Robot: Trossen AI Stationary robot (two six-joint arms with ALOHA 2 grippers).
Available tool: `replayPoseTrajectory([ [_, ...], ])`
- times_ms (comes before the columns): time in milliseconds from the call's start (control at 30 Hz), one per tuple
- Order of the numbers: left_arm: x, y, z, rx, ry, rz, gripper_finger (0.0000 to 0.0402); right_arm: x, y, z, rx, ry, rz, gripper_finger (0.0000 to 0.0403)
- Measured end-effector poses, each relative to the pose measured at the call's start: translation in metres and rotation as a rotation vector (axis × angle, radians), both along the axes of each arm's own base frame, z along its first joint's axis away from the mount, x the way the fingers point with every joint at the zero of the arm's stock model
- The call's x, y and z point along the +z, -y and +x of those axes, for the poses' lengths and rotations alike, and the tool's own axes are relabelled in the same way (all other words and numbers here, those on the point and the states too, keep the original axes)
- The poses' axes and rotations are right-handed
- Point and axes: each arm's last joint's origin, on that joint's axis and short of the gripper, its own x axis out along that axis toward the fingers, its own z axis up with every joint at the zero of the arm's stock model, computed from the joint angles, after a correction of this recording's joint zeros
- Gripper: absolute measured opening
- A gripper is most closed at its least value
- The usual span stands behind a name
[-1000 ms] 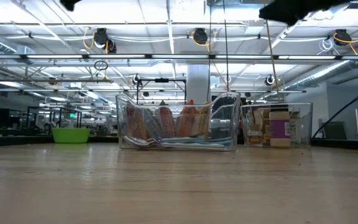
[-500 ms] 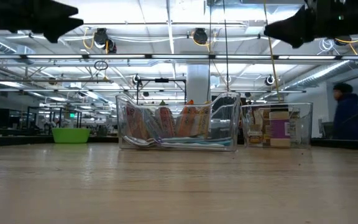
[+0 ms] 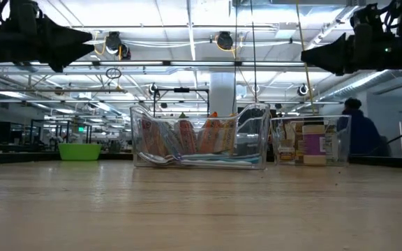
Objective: Pick & Place Food Item
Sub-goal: Return to Home Position
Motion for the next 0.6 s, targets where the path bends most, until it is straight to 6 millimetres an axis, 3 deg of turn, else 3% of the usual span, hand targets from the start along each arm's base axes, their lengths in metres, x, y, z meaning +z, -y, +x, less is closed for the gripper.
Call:
replayPoseTrajectory([
  [600, -0.005, 0.001, 0.002, -0.051, -0.049, 0.0, 0.0248, -0.008, -0.006, -0.022, 0.003, -0.052, 0.023, 0.013],
])
